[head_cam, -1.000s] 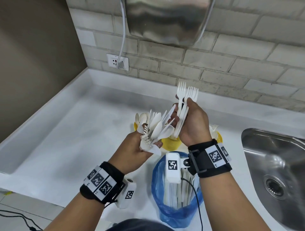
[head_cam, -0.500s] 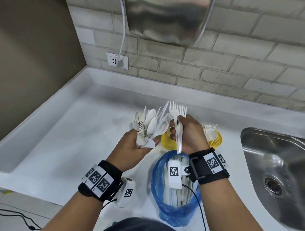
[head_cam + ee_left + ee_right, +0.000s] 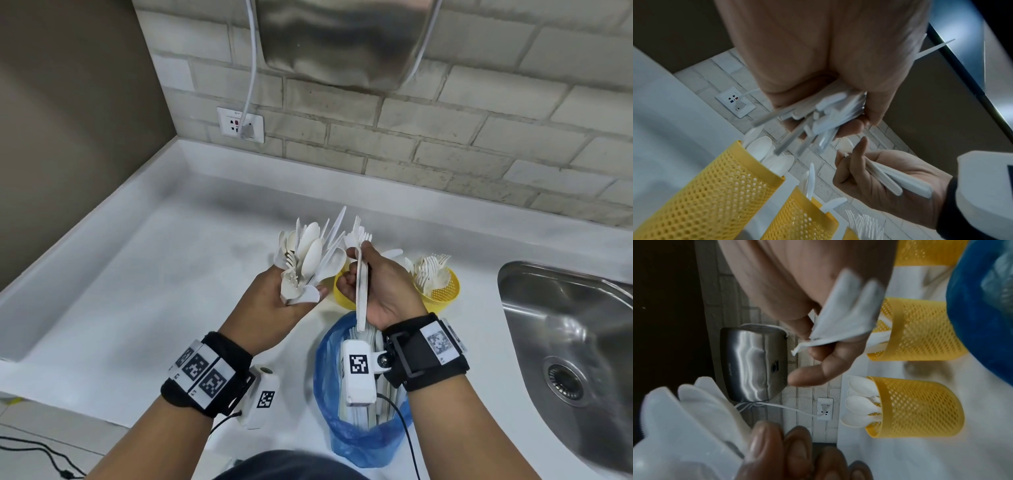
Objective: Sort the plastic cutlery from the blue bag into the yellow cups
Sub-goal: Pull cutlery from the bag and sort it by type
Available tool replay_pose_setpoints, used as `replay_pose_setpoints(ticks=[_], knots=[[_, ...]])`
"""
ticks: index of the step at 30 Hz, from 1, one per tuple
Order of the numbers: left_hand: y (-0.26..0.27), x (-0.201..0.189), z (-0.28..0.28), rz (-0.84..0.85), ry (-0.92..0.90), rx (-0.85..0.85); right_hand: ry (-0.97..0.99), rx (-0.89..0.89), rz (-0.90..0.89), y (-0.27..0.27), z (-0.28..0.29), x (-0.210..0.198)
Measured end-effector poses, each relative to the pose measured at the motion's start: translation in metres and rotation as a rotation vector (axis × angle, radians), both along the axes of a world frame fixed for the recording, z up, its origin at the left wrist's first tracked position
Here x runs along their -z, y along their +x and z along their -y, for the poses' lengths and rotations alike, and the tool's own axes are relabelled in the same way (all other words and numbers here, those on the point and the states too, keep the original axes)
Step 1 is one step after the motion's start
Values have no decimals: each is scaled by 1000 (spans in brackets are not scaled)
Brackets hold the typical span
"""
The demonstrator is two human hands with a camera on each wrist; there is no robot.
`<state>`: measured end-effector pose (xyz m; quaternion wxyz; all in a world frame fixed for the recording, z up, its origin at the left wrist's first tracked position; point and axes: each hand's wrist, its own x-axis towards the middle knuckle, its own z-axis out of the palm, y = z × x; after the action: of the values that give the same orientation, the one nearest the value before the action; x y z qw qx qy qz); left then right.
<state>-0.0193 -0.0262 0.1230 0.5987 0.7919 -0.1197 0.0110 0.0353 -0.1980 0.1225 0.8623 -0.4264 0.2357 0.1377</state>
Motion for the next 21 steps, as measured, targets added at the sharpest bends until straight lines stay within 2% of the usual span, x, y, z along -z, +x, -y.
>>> replay_pose_setpoints(ticks=[4,9,21], knots=[[-2,-4,0,5,27,4,134,-8,-15,-2,-1,-1],[-3,-4,1,6,32,-6,38,21,5,-4,-2,0],[-4,-7,3,22,46,13,55,-54,105,-5,-2,8]])
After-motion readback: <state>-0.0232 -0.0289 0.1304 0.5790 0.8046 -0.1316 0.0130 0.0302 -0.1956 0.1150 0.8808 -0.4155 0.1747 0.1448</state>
